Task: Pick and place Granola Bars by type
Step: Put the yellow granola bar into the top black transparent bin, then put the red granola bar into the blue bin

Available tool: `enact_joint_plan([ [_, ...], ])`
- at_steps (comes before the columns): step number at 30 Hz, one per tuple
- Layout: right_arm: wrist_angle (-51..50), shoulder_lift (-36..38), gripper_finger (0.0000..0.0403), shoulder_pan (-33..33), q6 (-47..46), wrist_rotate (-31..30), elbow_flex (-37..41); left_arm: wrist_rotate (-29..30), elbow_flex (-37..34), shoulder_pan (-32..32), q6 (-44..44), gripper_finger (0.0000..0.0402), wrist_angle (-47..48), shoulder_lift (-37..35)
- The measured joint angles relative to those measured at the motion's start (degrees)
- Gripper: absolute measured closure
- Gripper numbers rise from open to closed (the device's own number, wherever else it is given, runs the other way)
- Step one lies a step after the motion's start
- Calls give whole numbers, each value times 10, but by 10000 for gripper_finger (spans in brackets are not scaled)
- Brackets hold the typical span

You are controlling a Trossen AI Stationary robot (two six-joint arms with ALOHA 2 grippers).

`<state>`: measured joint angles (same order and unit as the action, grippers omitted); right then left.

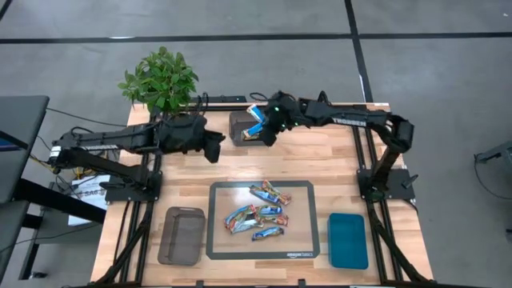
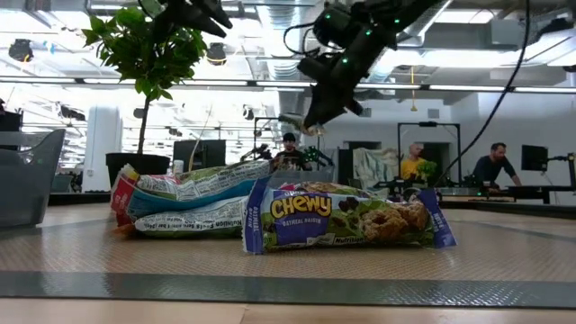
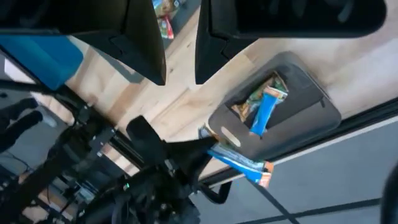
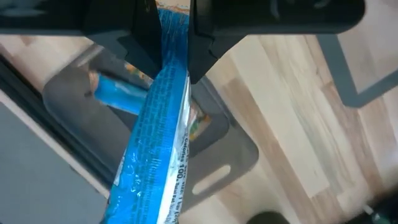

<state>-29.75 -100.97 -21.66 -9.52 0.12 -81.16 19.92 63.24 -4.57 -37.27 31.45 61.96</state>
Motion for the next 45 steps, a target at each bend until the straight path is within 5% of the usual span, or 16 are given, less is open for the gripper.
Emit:
enact_joint_plan([
  [17,-32,-5,183,-35,80,102,-69,-20,0,-11,3,324,8,0],
  [24,-149,92,183,1,86,132,-68,-62,0,-6,35,324,-6,0],
  [31,-295,172,203,108,83,133,-61,-109,0,13,57,324,-22,0],
  [38,-260,283,217,224,0,126,80,-163,0,45,77,324,21,0],
  [45,-200,335,230,341,-81,22,219,-172,0,78,82,324,84,0],
])
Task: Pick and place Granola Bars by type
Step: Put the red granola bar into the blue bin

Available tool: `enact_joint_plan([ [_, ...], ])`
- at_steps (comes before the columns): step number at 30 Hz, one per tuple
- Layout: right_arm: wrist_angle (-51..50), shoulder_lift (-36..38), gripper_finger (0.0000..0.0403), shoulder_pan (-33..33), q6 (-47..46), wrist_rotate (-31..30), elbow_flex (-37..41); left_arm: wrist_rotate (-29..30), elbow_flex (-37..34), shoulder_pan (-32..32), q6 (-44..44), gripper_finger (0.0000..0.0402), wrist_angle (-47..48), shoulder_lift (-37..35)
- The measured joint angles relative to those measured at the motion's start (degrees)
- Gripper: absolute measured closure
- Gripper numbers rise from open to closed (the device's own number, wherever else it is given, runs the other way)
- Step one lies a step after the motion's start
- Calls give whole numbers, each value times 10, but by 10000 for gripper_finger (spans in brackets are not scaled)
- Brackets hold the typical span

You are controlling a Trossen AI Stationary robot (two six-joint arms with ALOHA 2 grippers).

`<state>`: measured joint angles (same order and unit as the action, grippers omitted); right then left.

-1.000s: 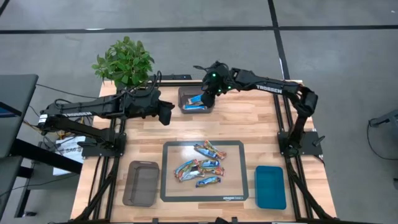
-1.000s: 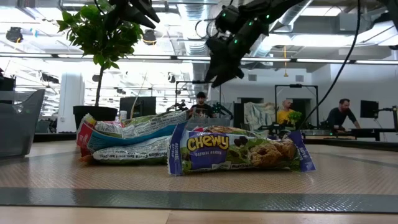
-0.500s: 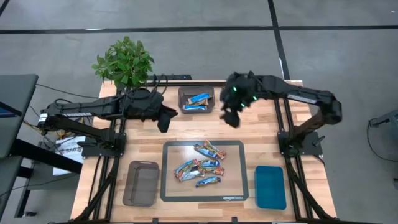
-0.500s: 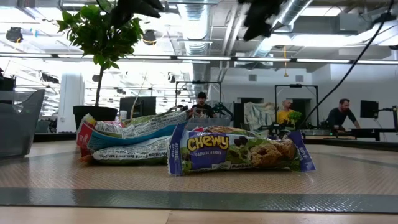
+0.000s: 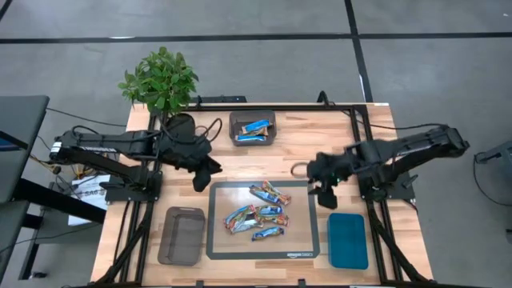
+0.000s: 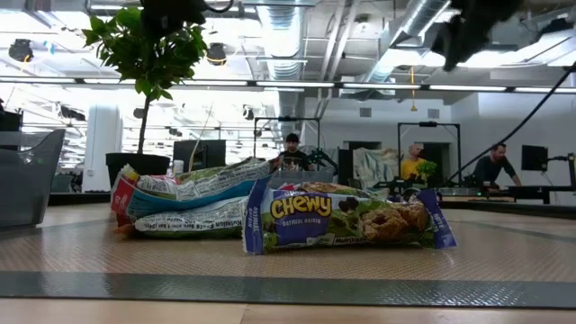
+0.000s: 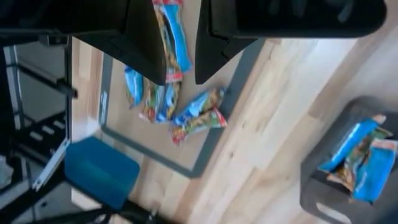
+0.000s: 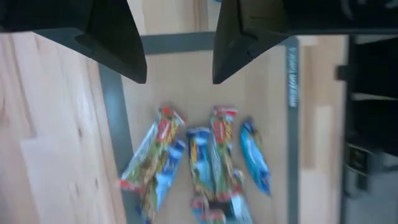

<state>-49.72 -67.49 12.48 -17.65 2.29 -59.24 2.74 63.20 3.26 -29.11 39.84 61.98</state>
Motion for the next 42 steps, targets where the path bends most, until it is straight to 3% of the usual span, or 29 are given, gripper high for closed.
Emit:
enact_joint_plan([
  [5,70,-43,236,40,-35,-51,45,0,0,15,4,324,34,0],
  [20,237,-251,242,16,-48,-54,52,5,0,43,4,324,78,0],
  [37,270,-322,245,-25,-44,-23,52,11,-1,58,6,324,76,0],
  [42,271,-319,293,-35,-44,-13,52,11,-1,58,6,324,75,0],
])
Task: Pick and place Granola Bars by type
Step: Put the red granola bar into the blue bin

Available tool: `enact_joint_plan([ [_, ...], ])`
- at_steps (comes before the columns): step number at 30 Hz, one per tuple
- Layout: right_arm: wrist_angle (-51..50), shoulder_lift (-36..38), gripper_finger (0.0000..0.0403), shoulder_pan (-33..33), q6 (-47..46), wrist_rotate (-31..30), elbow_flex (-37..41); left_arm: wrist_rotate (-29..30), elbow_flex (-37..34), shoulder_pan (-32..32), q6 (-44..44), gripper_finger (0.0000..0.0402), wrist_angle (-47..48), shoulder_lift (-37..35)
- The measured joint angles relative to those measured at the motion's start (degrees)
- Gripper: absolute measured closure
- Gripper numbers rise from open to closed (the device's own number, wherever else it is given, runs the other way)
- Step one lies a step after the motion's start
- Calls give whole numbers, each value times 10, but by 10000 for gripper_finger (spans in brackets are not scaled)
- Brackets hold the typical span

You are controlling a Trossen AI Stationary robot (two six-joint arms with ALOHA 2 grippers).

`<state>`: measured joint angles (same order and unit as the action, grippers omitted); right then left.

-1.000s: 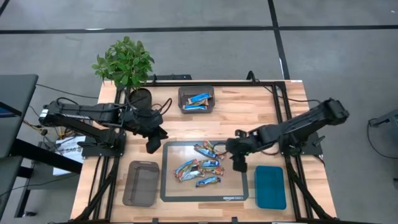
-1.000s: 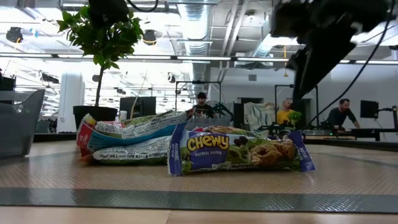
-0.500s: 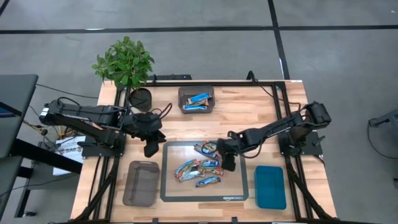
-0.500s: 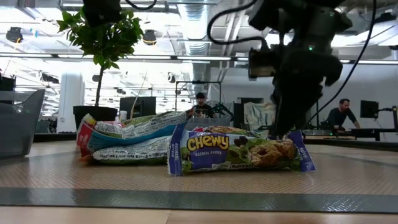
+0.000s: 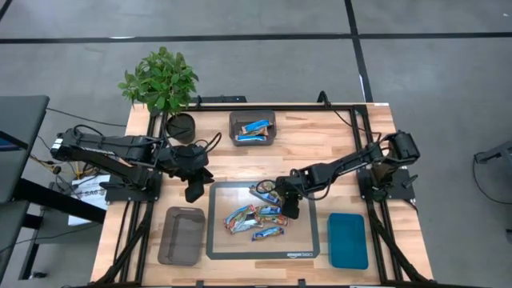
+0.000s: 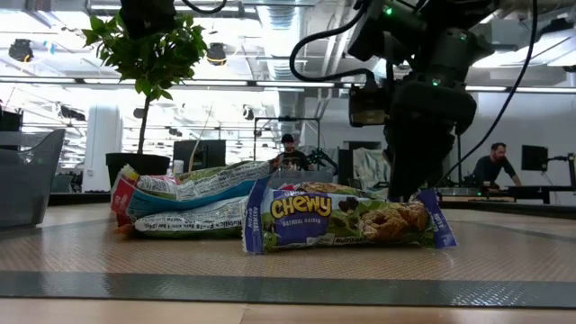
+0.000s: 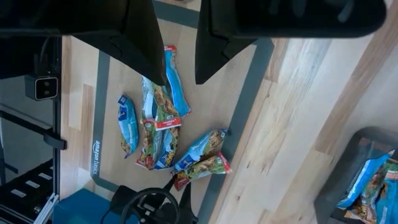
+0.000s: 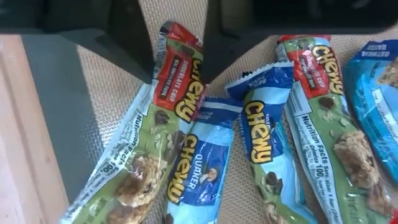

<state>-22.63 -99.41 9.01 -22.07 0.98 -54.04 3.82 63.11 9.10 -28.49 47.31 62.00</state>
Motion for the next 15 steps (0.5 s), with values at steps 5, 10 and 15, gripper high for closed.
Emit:
enact_joint_plan([
  [5,2,1,371,-5,1,14,0,0,0,0,0,324,0,0],
  [10,-7,8,395,-7,-8,35,0,0,0,0,0,324,-1,0],
  [15,-22,57,399,-16,-41,52,0,5,0,0,11,324,-21,0],
])
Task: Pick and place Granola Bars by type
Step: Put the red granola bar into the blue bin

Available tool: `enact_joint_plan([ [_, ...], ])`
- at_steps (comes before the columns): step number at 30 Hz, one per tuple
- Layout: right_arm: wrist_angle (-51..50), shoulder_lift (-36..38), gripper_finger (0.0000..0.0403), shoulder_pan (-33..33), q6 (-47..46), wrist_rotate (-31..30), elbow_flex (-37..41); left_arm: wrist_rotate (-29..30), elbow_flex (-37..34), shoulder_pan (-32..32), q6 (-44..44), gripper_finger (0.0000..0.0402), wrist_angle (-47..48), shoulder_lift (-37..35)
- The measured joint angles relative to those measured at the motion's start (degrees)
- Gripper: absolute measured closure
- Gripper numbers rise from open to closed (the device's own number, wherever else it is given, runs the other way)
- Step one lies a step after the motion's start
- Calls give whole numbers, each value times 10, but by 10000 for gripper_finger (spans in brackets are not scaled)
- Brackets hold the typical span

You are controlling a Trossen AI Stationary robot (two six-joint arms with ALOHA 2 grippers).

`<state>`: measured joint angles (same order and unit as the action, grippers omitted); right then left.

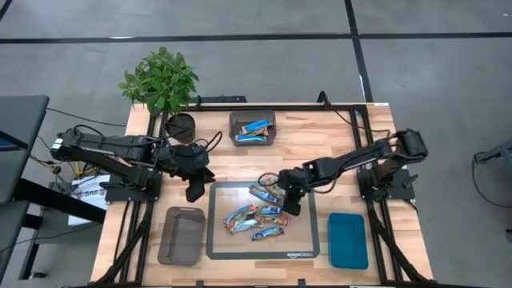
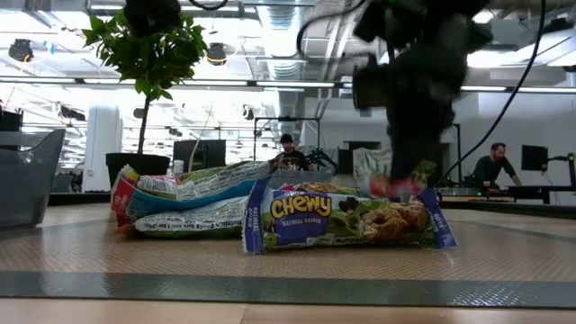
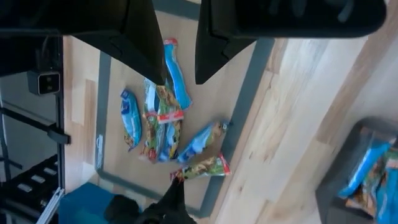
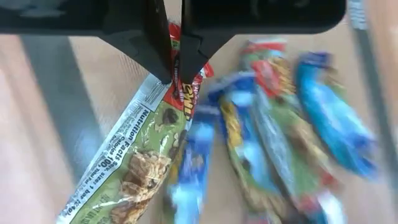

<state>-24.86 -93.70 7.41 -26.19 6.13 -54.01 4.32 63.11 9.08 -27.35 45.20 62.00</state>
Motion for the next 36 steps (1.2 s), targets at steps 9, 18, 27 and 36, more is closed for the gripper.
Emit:
enact_joint_plan([
  [9,-95,161,401,-28,-35,124,-34,-8,0,0,76,324,-103,0],
  [18,-344,262,402,-2,-90,336,-65,-67,0,-1,179,324,-212,1],
  [27,-453,281,402,84,-226,433,-65,-175,1,-37,236,324,-246,66],
  [36,-456,244,400,147,-314,399,-64,-237,0,-47,270,324,-340,160],
])
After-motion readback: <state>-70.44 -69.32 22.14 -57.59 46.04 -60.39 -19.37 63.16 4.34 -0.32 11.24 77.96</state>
